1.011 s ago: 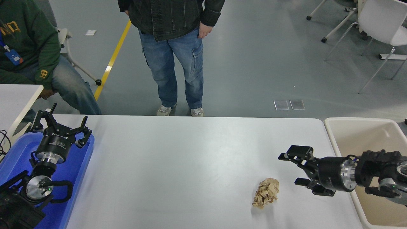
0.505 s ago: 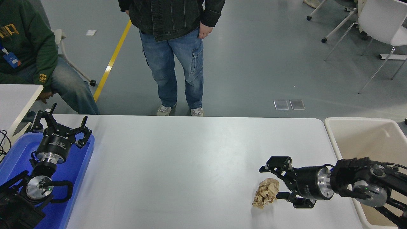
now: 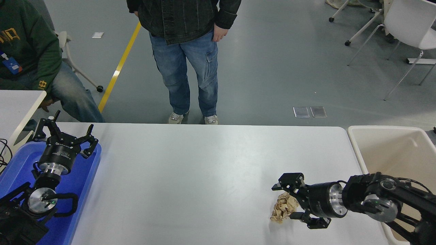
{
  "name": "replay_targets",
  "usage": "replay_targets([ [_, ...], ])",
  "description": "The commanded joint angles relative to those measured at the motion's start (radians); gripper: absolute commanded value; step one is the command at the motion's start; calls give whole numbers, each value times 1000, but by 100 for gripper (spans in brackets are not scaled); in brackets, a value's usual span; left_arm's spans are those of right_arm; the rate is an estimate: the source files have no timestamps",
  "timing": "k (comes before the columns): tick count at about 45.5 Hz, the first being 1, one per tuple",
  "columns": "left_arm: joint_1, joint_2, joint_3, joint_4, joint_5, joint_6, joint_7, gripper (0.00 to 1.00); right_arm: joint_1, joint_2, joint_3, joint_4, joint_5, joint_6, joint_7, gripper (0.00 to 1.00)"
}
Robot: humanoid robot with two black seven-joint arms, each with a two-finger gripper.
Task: Clean the table surface
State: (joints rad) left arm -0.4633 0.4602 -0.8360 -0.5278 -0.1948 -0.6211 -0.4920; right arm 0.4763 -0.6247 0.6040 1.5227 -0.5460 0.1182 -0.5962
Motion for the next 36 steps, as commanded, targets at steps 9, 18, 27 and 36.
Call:
replay_targets([
  [9,0,0,0,0,0,0,1,100,21,60,-75,-102,-137,1,1,100],
  [18,2,0,0,0,0,0,0,100,25,121,-86,-156,-155,-2,4,100],
  [27,2,0,0,0,0,0,0,100,50,163,-82,-187,-160,-3,6,100],
  [36,2,0,0,0,0,0,0,100,76,163,-86,-216,-161,-3,9,100],
])
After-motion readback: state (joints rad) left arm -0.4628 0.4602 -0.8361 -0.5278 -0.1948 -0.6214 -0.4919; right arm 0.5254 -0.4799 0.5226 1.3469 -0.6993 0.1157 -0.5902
